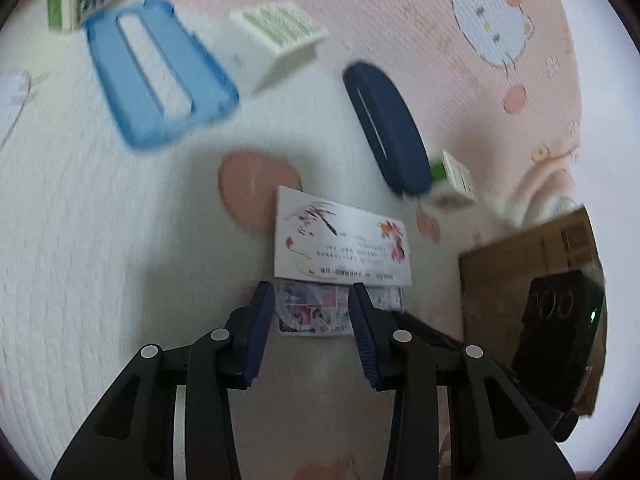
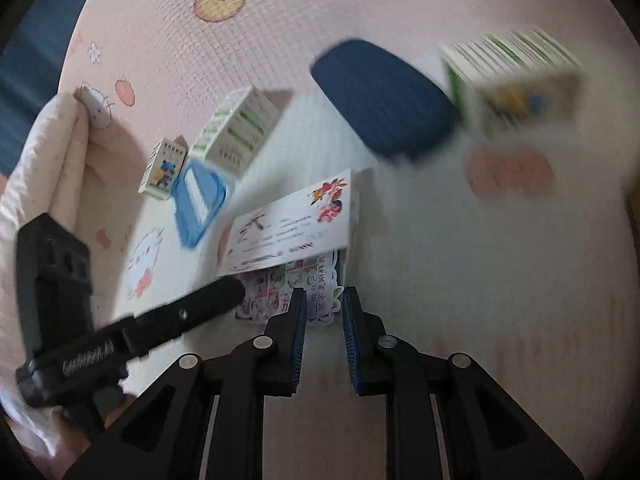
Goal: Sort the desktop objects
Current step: 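Close the left gripper on the white printed card and sticker sheet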
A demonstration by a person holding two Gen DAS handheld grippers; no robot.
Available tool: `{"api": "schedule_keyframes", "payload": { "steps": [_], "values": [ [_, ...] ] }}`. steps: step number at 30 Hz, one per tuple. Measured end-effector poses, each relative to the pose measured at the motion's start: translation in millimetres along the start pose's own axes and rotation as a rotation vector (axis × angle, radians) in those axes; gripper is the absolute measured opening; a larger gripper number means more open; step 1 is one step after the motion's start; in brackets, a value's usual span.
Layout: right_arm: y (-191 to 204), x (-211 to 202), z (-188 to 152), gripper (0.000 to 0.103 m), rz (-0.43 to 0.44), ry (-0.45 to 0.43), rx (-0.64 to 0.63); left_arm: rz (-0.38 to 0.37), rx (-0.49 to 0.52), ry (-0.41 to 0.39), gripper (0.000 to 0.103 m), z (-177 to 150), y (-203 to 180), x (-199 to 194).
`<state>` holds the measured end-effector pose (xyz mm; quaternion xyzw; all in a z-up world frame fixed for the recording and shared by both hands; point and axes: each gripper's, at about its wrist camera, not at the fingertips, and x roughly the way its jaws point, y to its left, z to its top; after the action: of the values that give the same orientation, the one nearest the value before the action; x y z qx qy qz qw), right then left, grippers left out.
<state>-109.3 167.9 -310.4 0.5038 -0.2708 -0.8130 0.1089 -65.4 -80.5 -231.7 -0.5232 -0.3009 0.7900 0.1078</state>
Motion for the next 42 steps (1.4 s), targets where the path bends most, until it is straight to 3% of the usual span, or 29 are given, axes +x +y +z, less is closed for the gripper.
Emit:
{"api": "schedule_keyframes", "payload": {
  "steps": [3,9,13,16,18,20,23,29,34,37,40,42],
  "values": [
    [-1.1,-15.8,-23.2,0.016,-0.035,0.027,-0.019,0.002,0.027,0.058,0.041,-17.5,-9.7,-0.2],
    [8.6,-28.2,-42.8,0.016,-0.11,0.062,-0.135,0.097,0.135,0.101,0.041,-38.9,-30.8,-1.6],
    [-5.3,-35.6,-31.7,0.019,-0.098,0.075,-0.044,0.106,0.089,0.118,0.042,-33.7,-26.9,-9.6],
    [-14.8,-47.0,-23.0,0.023,-0.112,0.045,-0.013,0.056,0.019,0.12,0.046,-24.6,-19.4,-16.1],
    [-19.6,-51.1,-19.0,0.035,-0.103,0.034,0.007,0.044,-0.01,0.113,0.047,-20.6,-15.2,-18.4],
    [-24.4,-52.4,-13.3,0.038,-0.082,0.019,0.034,0.064,-0.013,0.097,0.048,-16.1,-13.1,-18.3],
    [-24.6,-43.8,-2.5,0.038,-0.07,0.024,0.036,0.096,-0.031,0.087,0.048,-8.0,-8.3,-12.2],
    [-20.4,-15.6,16.0,0.038,-0.055,0.035,0.002,0.053,-0.054,0.098,0.048,0.7,-10.6,5.9],
    [-15.1,-10.7,20.3,0.038,-0.05,0.039,-0.048,0.016,-0.034,0.11,0.047,-4.1,-18.3,12.1],
    [-12.6,-10.1,16.5,0.038,-0.052,0.032,-0.083,0.047,0.015,0.094,0.046,-8.7,-27.5,13.5],
    [-11.8,-10.9,11.7,0.033,-0.052,0.032,-0.084,0.089,0.063,0.085,0.045,-13.3,-34.4,13.5],
    [-13.4,-12.7,8.6,0.023,-0.065,0.025,-0.077,0.099,0.073,0.081,0.04,-16.3,-34.5,11.6]
  ]
}}
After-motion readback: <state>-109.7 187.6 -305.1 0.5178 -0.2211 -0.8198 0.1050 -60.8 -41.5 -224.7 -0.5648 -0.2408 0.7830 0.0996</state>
